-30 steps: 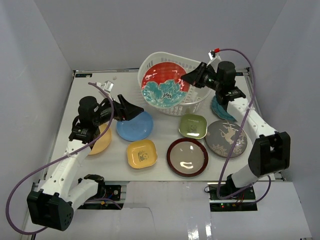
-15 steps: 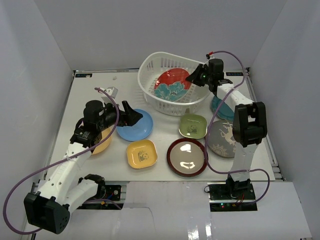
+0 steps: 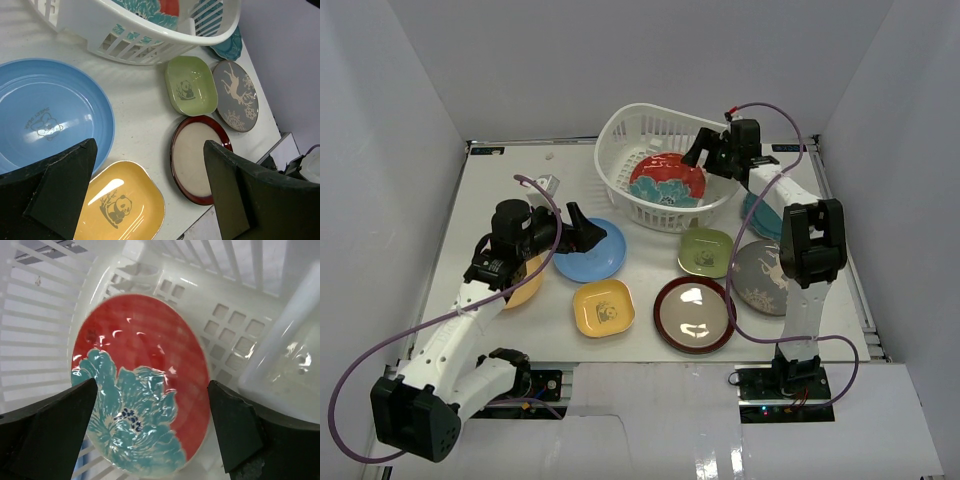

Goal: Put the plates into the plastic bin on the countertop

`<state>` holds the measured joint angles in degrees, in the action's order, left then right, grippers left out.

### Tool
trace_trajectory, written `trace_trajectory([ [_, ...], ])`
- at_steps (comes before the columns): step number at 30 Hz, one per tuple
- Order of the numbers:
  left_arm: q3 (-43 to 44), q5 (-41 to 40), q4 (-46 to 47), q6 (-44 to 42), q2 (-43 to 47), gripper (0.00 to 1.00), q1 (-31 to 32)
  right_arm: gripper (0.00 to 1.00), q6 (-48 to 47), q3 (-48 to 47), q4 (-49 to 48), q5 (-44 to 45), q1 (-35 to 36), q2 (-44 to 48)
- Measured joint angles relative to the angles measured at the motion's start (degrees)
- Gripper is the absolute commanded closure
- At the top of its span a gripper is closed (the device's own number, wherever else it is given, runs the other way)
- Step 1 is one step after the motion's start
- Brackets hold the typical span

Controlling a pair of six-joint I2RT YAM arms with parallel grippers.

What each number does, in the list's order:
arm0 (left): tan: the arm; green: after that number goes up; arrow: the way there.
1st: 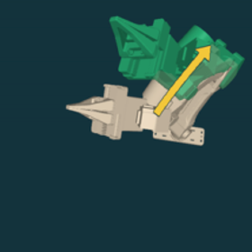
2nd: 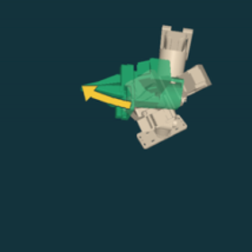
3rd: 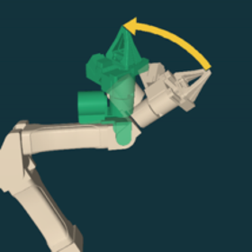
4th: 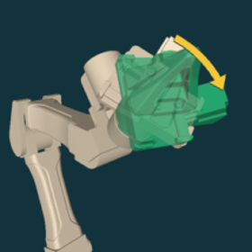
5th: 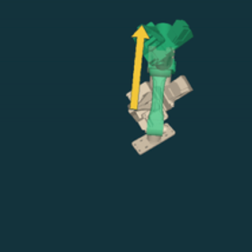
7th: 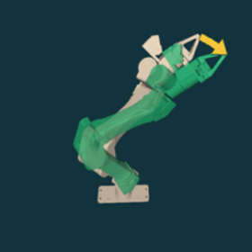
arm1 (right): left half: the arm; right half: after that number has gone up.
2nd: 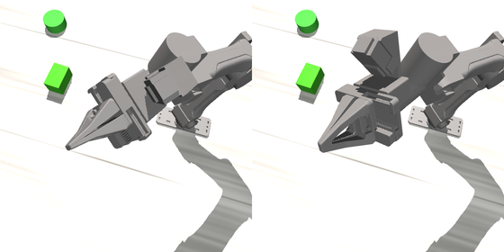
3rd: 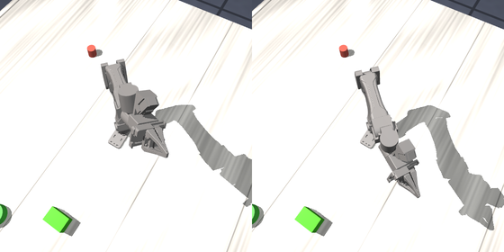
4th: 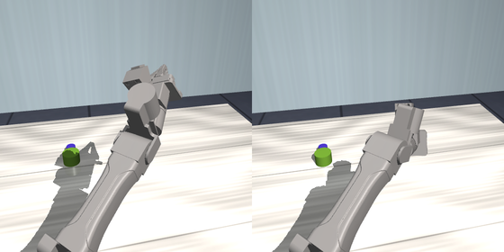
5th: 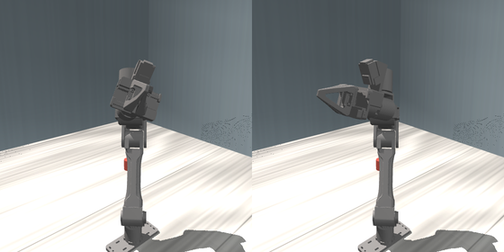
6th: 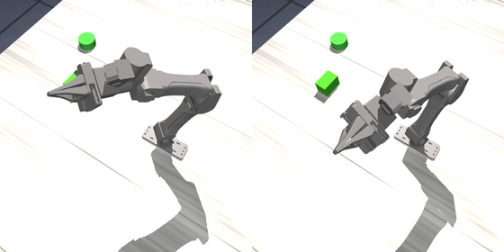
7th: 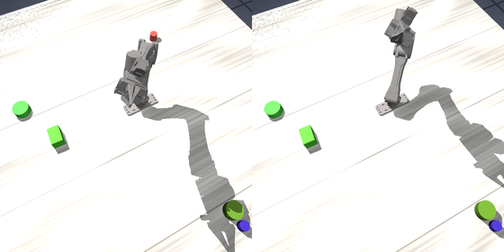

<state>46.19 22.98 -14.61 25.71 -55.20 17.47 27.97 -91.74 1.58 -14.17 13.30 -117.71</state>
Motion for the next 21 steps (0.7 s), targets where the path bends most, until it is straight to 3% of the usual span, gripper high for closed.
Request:
trace_trajectory([
  [5, -0.02, -0.02, 0.00, -0.04, -0.20, 0.02, 0.00, 0.06, -6.32, -5.42, 3.41, 4.07, 0.35, 0.94],
  [9, -0.09, -0.04, 0.00, -0.22, -0.20, 0.02, 0.00, 0.00, -9.46, -4.15, 4.74, 6.75, 0.46, 5.70],
  [12, -0.11, 0.00, -0.04, -0.22, -0.09, 0.02, 0.00, 0.25, -9.62, 2.93, 3.89, 7.89, -0.33, 13.81],
  [13, -0.11, 0.09, -0.04, -0.22, 0.00, 0.02, 0.00, 0.46, -9.18, 7.76, 2.47, 8.48, -0.85, 18.08],
  [15, -0.11, 0.50, -0.04, -0.20, 0.48, 0.02, 0.00, 0.73, -8.35, 17.73, 0.59, 10.12, -2.56, 26.99],
  [19, -0.11, 2.12, 0.07, 0.02, 2.45, 0.02, 0.00, 0.86, -4.02, 37.62, -2.45, 14.34, -10.08, 43.69],
  [21, -0.11, 3.02, 0.15, 0.20, 3.58, 0.02, 0.15, 0.80, -1.07, 46.25, -3.69, 14.36, -16.92, 49.22],
])
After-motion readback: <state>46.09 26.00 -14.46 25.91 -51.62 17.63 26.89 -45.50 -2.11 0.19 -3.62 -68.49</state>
